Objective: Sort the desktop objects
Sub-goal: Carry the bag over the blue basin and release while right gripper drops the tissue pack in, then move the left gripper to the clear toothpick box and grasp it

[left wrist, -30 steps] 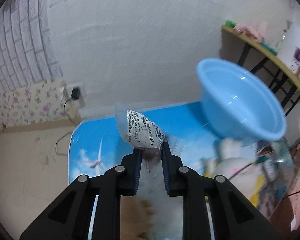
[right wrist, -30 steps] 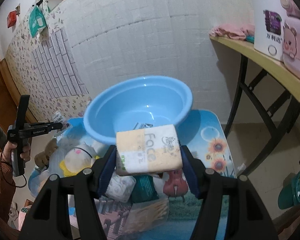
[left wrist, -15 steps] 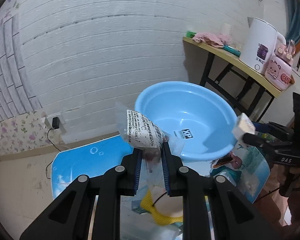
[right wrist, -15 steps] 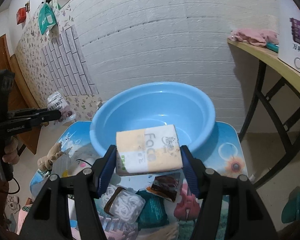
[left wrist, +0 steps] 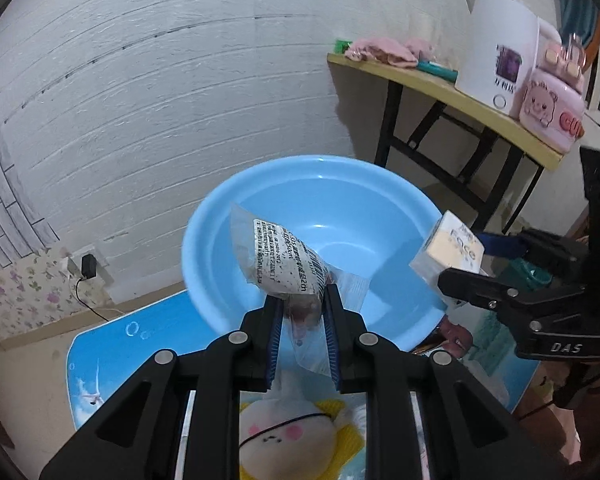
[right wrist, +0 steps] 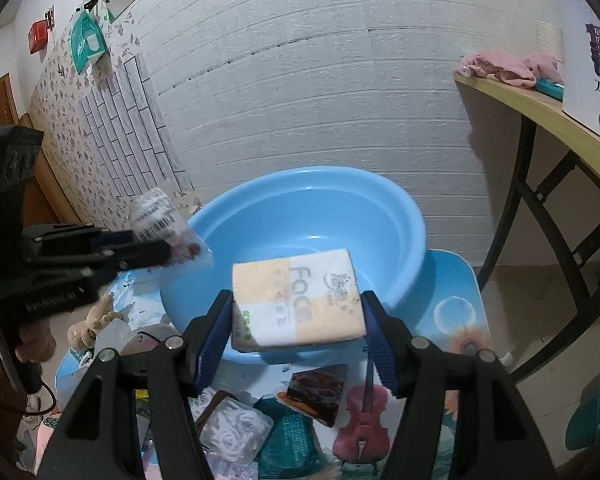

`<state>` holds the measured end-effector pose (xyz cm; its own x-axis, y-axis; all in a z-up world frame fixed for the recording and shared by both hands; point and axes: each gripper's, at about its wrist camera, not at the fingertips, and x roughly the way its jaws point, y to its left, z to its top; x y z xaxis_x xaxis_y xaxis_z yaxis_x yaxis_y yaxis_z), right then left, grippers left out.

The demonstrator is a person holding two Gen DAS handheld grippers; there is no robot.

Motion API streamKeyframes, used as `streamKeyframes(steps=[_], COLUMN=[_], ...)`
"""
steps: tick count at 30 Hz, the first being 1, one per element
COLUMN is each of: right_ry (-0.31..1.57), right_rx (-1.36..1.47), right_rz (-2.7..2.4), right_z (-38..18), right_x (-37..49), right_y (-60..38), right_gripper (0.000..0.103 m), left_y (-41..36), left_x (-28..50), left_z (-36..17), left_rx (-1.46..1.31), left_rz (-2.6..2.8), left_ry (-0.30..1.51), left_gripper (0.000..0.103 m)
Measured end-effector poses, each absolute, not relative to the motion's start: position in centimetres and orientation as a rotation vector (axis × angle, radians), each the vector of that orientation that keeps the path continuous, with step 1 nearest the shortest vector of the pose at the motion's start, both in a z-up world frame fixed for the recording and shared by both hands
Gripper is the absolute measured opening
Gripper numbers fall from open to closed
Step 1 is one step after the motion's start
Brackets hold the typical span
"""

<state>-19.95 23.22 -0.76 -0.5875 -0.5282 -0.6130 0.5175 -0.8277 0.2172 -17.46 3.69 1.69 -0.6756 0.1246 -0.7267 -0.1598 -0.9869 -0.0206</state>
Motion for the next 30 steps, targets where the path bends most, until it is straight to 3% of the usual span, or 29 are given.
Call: streamKeyframes(steps=[3,6,12,14,15,17,20,30], right_ry=[-0.015,-0.018,-0.024,-0.022,-0.022,-0.028,-0.037,-0.052], right_rx=[0.917,0.914,0.929,0.922,0.917,0.906,0.919,0.882], right_rz=[-2.368,-2.362,-2.361,-2.359,-2.360,-2.361,-2.364,-2.429], right_z=[-0.8,-0.9,-0.9,-0.7,-0.5,-0.3,-0.2,0.7], right_x=[-19.9,-19.9,-19.7,-19.6,-19.6,-19.7,-20.1,-15.6], right_y=[23.3,23.3,22.9,22.7,22.5,22.1,21.4,23.1], right_gripper=[0.063,0.063,0.063,0.064,0.064,0.067,0.076,0.079], left_y=[4.6,5.2,4.7,4.5,4.4,3.9,3.1,1.7], left_x=[-17.7,-17.8,-17.3,-16.8,-16.5,-15.6,-14.5,-9.7], left_z=[1.1,0.5,0.6,0.9,1.0,1.5,2.3,2.7], left_rx=[-1.192,-1.199,-1.208,-1.203,-1.202,-1.195,-1.184,-1.167], left_rz=[2.728,2.753,2.769,2.786,2.795,2.813,2.824,2.888], left_ry=[0.075,0.124,0.092,0.096,0.099,0.076,0.012,-0.009], left_gripper=[0.019,0.029,0.033,0.048,0.064,0.078,0.083,0.101])
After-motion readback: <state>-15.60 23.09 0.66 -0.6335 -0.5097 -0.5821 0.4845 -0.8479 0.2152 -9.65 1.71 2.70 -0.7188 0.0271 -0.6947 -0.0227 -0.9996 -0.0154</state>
